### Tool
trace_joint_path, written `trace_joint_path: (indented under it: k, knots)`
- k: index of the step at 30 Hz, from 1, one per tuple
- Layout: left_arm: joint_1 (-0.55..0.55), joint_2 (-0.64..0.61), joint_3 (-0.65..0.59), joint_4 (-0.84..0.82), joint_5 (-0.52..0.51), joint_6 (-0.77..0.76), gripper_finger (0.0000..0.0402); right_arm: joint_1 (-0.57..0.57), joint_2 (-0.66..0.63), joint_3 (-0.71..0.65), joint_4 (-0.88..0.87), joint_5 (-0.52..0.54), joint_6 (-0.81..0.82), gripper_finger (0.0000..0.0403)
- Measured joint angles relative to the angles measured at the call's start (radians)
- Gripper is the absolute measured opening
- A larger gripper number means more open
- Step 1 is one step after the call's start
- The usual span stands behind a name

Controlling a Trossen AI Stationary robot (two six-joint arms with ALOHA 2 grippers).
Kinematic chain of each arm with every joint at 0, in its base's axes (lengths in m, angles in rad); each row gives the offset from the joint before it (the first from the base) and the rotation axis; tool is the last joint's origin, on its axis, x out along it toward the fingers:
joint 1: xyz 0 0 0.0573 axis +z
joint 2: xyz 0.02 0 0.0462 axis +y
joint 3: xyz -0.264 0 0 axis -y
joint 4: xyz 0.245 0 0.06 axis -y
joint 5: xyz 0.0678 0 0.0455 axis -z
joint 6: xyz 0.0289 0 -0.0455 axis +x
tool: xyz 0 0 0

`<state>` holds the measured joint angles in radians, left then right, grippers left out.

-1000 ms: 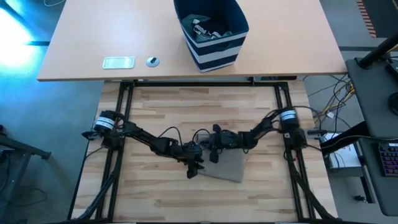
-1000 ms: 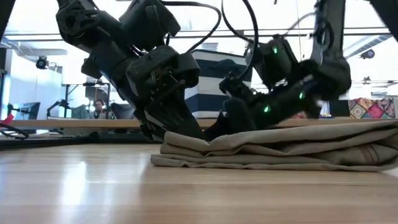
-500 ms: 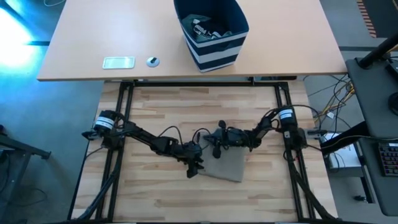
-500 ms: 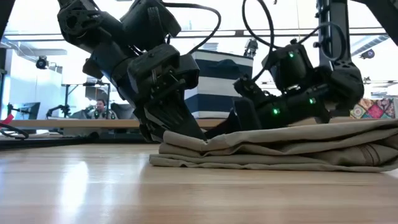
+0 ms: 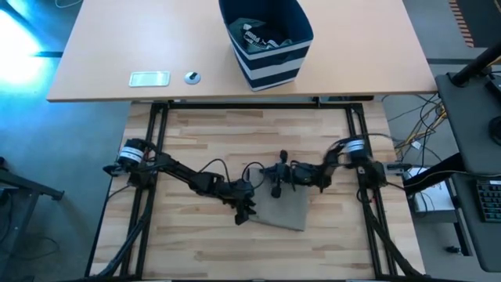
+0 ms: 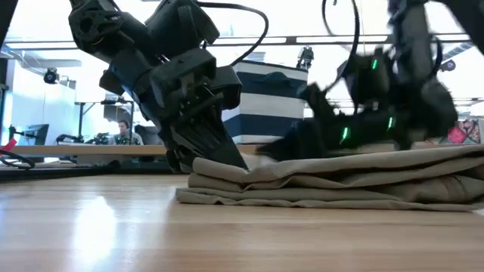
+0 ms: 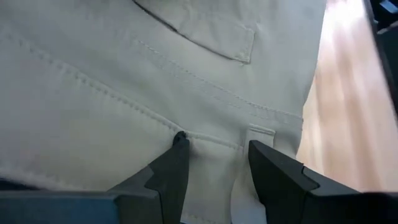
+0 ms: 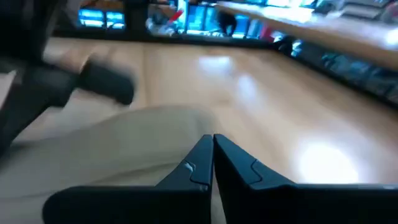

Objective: Fold Laundry from Bin
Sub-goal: Fold the brown shorts

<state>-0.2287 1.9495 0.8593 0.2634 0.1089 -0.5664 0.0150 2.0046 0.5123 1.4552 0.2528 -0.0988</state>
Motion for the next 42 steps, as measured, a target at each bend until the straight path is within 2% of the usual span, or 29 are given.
trace_joint_path:
  k: [2, 5, 8, 11, 15, 22, 25, 28, 33, 38, 40, 42]
  knots:
    - [0.0, 0.0, 0.0, 0.0, 0.013, -0.006, 0.0155, 0.021, -0.158, -0.059, -0.112, 0.032, 0.002, 0.0009]
    - [0.001, 0.0, 0.0, 0.003, 0.012, -0.015, 0.0155, 0.046, -0.371, -0.132, -0.387, 0.027, 0.085, 0.0009]
    - [0.002, 0.0, 0.0, 0.006, 0.007, -0.025, 0.0155, 0.078, -0.476, -0.188, -0.524, 0.024, 0.166, 0.0009]
    - [0.002, 0.0, 0.0, 0.006, 0.004, -0.028, 0.0155, 0.114, -0.479, -0.245, -0.524, 0.002, 0.17, 0.0009]
    - [0.002, 0.0, 0.002, 0.006, 0.002, -0.05, 0.0155, 0.113, -0.397, -0.294, -0.514, 0.025, 0.201, 0.0009]
    - [0.003, -0.002, 0.005, -0.018, -0.007, -0.091, 0.0155, 0.073, -0.191, -0.298, -0.297, 0.075, 0.163, 0.0009]
    - [0.003, -0.018, 0.005, -0.038, -0.008, -0.109, 0.0159, 0.071, -0.168, -0.281, -0.256, 0.083, 0.132, 0.0009]
    - [0.011, -0.076, -0.003, -0.096, -0.013, -0.117, 0.0162, 0.078, -0.241, -0.283, -0.27, 0.082, 0.126, 0.0009]
    - [0.078, -0.222, -0.015, -0.195, -0.014, -0.091, 0.0163, 0.084, -0.506, -0.307, -0.336, 0.049, 0.175, 0.0009]
    - [0.175, -0.309, -0.008, -0.177, -0.038, 0.016, 0.0162, 0.119, -0.74, -0.263, -0.717, -0.021, 0.254, 0.0009]
    - [0.205, -0.306, -0.008, -0.179, -0.062, 0.077, 0.0162, 0.152, -0.773, -0.223, -0.862, -0.037, 0.265, 0.0009]
    - [0.229, -0.29, -0.007, -0.166, -0.103, 0.143, 0.0162, 0.185, -0.768, -0.192, -0.914, -0.084, 0.283, 0.0009]
